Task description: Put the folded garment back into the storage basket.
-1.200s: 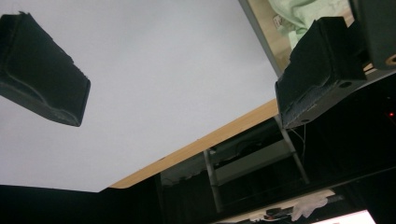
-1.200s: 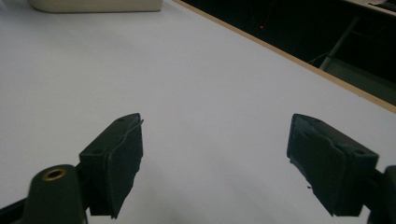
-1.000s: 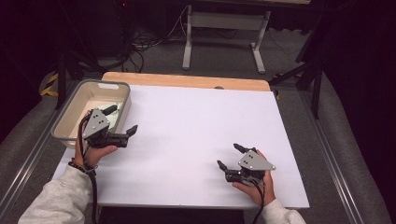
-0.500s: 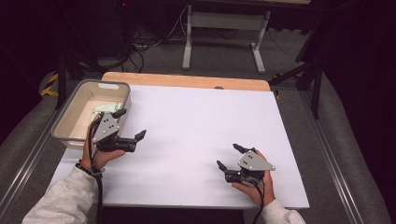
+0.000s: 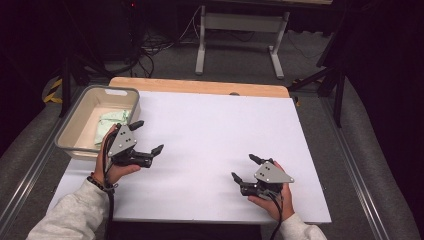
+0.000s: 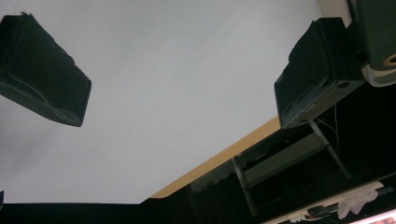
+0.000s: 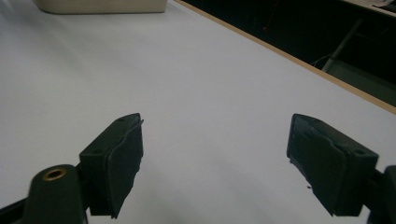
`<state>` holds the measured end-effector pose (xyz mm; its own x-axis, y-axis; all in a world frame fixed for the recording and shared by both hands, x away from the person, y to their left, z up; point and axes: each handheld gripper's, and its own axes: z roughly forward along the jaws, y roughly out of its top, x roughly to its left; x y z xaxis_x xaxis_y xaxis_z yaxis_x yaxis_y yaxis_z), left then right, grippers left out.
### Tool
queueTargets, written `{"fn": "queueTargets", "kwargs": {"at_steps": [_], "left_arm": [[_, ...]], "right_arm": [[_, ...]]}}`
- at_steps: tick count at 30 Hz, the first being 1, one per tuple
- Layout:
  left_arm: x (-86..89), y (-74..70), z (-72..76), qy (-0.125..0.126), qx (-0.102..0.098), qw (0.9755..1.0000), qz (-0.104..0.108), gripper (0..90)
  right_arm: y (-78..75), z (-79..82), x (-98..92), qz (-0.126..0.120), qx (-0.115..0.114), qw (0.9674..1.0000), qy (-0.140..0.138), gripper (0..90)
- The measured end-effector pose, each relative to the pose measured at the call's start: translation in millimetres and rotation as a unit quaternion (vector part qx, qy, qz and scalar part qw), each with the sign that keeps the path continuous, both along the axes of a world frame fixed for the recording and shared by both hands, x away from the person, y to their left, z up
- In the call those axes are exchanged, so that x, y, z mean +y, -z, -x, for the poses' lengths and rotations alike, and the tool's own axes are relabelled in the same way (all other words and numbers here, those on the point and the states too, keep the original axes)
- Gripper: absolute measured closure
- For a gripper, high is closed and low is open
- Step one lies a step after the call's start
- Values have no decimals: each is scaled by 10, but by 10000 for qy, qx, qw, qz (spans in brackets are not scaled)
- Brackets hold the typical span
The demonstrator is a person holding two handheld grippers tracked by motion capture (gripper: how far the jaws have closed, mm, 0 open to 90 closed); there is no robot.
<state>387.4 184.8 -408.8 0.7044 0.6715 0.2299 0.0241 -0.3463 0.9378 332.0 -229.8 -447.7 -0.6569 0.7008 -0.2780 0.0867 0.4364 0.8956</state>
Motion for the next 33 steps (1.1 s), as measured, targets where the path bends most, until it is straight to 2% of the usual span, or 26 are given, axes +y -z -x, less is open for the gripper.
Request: {"fn": "queueTargets", "kwargs": {"at_steps": [11,25,33], "left_arm": [[-129,49,30,284,25,9995,-133,45],[-258,110,108,461,42,9984,-326,48],[-313,199,173,583,38,9968,-541,51]], "right_arm": [[8,1,9,-7,4,10000,-10,195],[9,18,27,29,-5,10000,-41,196],[10,20,31,68,-12,10000,-34,196]]}}
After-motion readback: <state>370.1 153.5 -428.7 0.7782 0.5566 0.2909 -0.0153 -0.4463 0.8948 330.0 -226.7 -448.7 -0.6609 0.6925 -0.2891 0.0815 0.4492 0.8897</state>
